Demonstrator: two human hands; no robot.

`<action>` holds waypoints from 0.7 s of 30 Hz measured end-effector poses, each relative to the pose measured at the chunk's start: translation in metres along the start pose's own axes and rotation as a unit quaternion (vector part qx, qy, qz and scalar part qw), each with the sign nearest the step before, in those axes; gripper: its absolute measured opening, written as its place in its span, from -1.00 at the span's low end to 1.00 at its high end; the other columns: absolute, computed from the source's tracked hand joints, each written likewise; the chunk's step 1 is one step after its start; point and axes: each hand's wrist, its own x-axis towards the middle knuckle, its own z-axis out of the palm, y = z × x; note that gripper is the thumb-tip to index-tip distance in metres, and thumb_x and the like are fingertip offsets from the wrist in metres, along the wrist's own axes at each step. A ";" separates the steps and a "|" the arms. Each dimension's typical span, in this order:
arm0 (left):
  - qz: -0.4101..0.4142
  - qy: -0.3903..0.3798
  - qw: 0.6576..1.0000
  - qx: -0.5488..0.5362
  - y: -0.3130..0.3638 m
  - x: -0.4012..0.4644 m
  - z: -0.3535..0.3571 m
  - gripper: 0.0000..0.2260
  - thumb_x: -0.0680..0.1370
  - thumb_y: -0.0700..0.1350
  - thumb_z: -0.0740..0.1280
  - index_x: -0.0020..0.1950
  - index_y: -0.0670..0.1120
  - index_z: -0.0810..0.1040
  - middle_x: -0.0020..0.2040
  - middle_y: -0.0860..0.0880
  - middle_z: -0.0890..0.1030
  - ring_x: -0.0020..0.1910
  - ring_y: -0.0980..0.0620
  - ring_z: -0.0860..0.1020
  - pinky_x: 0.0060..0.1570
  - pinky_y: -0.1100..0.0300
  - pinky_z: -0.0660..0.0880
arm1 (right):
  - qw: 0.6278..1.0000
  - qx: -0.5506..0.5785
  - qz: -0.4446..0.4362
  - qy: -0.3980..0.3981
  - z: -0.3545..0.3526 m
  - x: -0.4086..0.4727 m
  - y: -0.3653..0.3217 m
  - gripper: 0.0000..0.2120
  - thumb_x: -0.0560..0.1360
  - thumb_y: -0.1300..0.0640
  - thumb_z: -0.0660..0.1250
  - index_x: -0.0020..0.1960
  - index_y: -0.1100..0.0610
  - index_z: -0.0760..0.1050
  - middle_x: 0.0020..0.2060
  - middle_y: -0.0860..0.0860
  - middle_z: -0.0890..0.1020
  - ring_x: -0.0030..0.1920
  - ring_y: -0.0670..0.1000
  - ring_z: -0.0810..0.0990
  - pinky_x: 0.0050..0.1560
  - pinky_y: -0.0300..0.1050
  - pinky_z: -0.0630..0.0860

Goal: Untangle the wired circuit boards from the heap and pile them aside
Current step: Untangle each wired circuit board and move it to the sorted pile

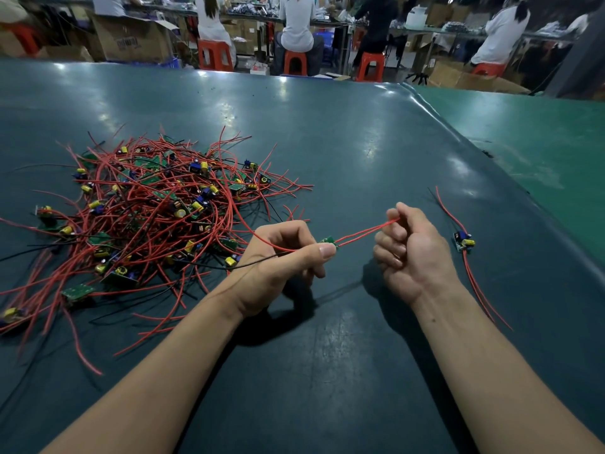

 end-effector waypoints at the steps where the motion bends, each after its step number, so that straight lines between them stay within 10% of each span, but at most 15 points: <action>1: 0.000 0.000 1.000 -0.001 0.000 0.000 0.000 -0.78 0.41 -0.15 0.45 -0.38 -0.07 0.48 -0.41 -0.09 0.56 -0.41 -0.02 0.41 -0.36 0.24 0.43 | 1.000 -0.004 -0.010 0.012 0.000 0.001 0.002 -0.70 0.63 0.12 0.14 -0.26 0.14 0.40 -0.59 -0.09 0.28 -0.65 -0.15 0.16 -0.71 -0.33 0.09; 8: -0.004 0.040 0.997 -0.069 -0.005 0.005 -0.005 -0.78 0.40 0.00 0.44 -0.39 -0.04 0.51 -0.41 -0.09 0.55 -0.43 -0.01 0.45 -0.39 0.25 0.43 | 0.973 -0.146 0.039 -0.173 0.001 -0.010 0.007 -0.49 0.35 -0.15 0.33 0.24 0.04 0.51 -0.30 -0.06 0.50 -0.51 -0.16 0.35 -0.61 -0.36 0.22; 13: -0.039 0.032 0.996 -0.068 -0.006 0.005 -0.008 -0.63 0.41 0.08 0.46 -0.26 -0.24 0.54 -0.38 -0.15 0.53 -0.46 0.01 0.45 -0.39 0.22 0.44 | 0.932 -0.283 -0.038 -0.223 0.008 -0.024 0.025 -0.85 0.33 0.07 0.45 -0.12 0.07 0.69 -0.37 0.01 0.62 -0.47 -0.11 0.47 -0.52 -0.33 0.36; 21: -0.057 0.013 0.992 -0.113 -0.003 0.005 -0.008 -0.69 0.42 0.00 0.47 -0.26 -0.21 0.48 -0.40 -0.08 0.46 -0.43 0.04 0.41 -0.36 0.21 0.36 | 0.933 -0.270 -0.030 -0.235 0.012 -0.030 0.024 -0.84 0.31 -0.01 0.53 -0.16 0.01 0.65 -0.38 0.03 0.59 -0.51 -0.06 0.48 -0.59 -0.28 0.38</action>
